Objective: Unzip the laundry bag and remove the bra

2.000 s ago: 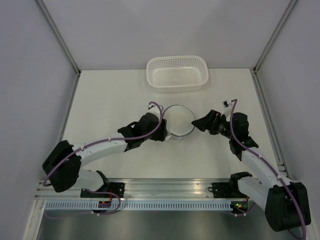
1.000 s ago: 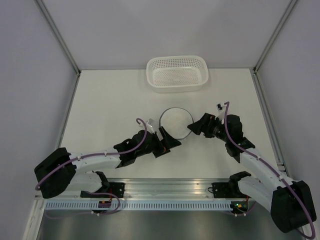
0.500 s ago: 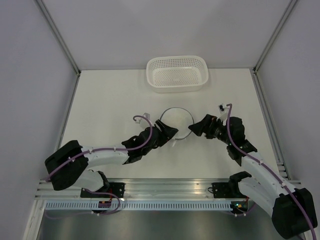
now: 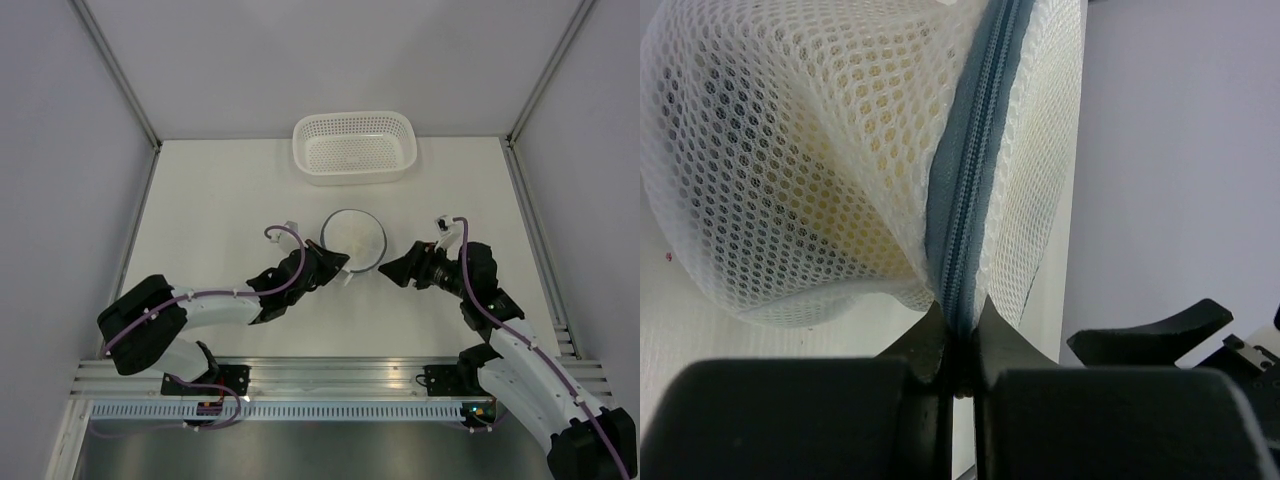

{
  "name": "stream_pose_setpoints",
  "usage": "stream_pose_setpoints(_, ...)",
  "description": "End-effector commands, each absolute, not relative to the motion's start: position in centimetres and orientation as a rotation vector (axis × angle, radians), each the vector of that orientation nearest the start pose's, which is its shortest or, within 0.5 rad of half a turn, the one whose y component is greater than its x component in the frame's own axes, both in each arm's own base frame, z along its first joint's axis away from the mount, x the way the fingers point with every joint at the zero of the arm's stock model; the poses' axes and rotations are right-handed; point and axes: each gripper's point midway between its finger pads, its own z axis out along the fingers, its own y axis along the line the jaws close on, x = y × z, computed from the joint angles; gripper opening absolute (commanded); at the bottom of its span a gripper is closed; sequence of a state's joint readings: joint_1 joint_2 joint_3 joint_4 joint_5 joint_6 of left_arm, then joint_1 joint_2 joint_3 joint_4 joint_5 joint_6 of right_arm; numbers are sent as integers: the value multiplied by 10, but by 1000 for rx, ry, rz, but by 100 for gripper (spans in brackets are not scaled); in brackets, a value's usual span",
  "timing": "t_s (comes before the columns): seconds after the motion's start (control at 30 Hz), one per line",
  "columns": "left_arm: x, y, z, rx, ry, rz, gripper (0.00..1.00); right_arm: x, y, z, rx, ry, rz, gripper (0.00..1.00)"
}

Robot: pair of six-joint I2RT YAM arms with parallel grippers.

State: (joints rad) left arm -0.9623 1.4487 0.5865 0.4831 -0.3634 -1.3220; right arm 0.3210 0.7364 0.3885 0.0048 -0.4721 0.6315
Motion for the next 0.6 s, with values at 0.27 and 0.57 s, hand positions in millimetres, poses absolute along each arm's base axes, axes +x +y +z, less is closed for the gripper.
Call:
stream_pose_setpoints(0.27, 263, -354, 177, -604, 1933, -1356, 2, 203, 202, 126, -177, 2149, 1100, 74)
stream_pose_setpoints(0.57, 249, -365, 184, -591, 1978, -1464, 2, 227, 223, 129, -244, 2108, 969, 71)
